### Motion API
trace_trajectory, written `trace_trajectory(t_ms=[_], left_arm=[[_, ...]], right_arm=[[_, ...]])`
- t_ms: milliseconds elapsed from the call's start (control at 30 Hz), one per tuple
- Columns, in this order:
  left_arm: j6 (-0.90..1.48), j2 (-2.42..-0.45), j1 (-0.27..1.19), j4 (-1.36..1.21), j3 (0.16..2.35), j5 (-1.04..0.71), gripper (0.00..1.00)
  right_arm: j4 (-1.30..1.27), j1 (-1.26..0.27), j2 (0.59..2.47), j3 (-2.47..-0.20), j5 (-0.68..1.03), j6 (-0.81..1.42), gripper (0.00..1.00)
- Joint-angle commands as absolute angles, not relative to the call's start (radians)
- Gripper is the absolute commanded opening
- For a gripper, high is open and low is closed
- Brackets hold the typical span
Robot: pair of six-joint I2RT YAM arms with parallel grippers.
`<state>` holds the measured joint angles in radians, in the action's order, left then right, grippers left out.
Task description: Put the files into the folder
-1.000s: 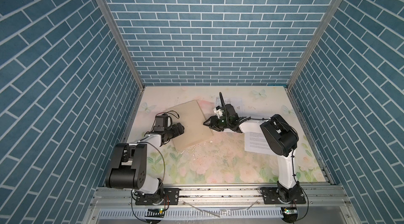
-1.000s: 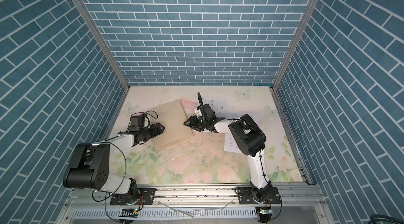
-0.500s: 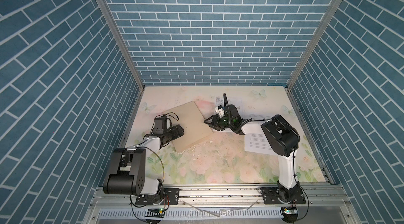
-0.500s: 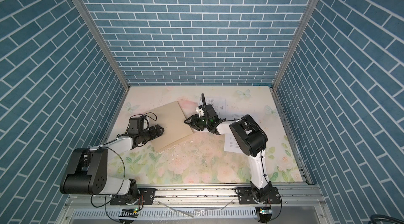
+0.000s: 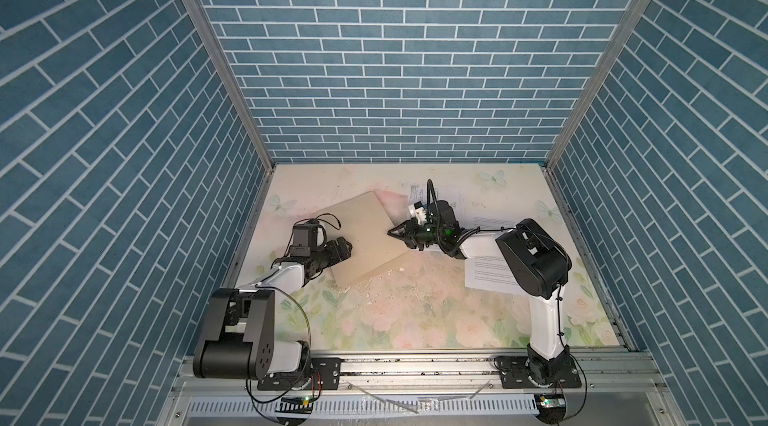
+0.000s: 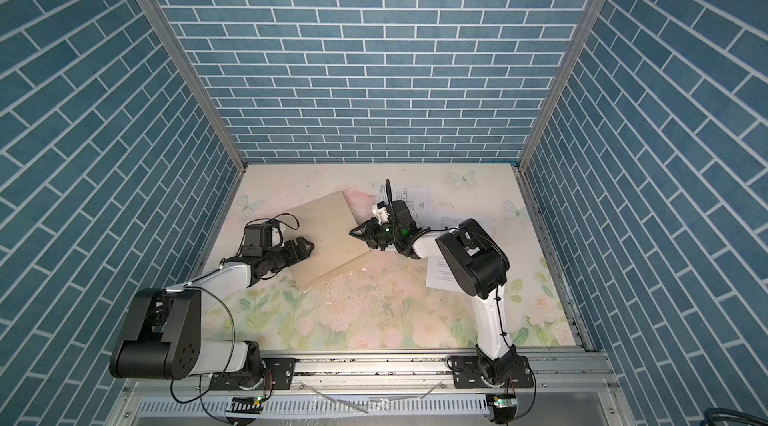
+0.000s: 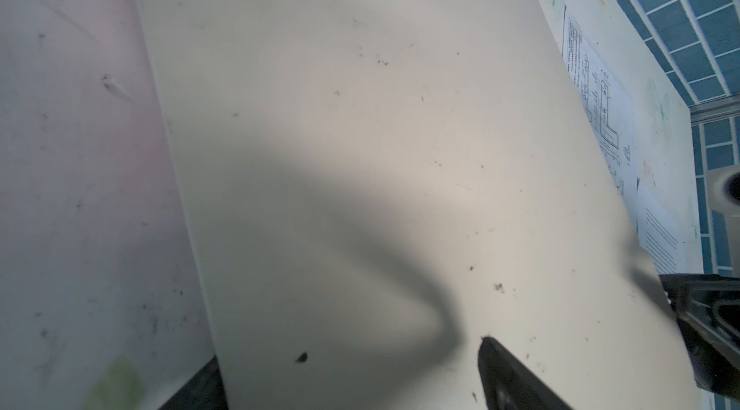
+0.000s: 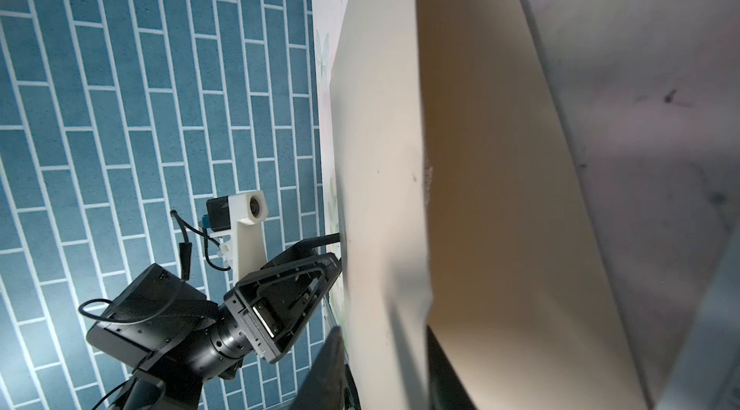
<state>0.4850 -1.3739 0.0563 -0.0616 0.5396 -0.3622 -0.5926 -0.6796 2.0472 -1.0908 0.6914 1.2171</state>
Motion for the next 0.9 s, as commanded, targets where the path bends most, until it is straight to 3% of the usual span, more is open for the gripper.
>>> trace_trajectory(t_ms=[0, 100, 200, 400, 633, 867], left_arm=[[0.456, -1.329, 0.094, -0.005, 0.546, -0.304, 0.93], [0.394, -1.257, 0.203, 0.085, 0.582, -0.114, 1.0], [0.353, -1.198, 0.279, 0.105, 0.599, -0.02, 1.0], [0.253, -1.116, 0.42, 0.154, 0.607, 0.143, 1.0], [0.103, -1.031, 0.706, 0.159, 0.582, 0.32, 1.0], [0.032, -0.983, 0.88, 0.159, 0.543, 0.309, 1.0]], right_arm=[[-0.636, -0.681, 1.994, -1.06, 0.668, 1.23, 0.21], [-0.638, -0.68, 1.99, -1.066, 0.659, 1.229, 0.12], [-0.637, -0.681, 1.987, -1.069, 0.654, 1.229, 0.06], [-0.625, -0.68, 1.982, -1.07, 0.65, 1.229, 0.02], [-0.612, -0.68, 1.956, -1.058, 0.621, 1.234, 0.0], [-0.581, -0.681, 1.944, -1.062, 0.609, 1.232, 0.0]])
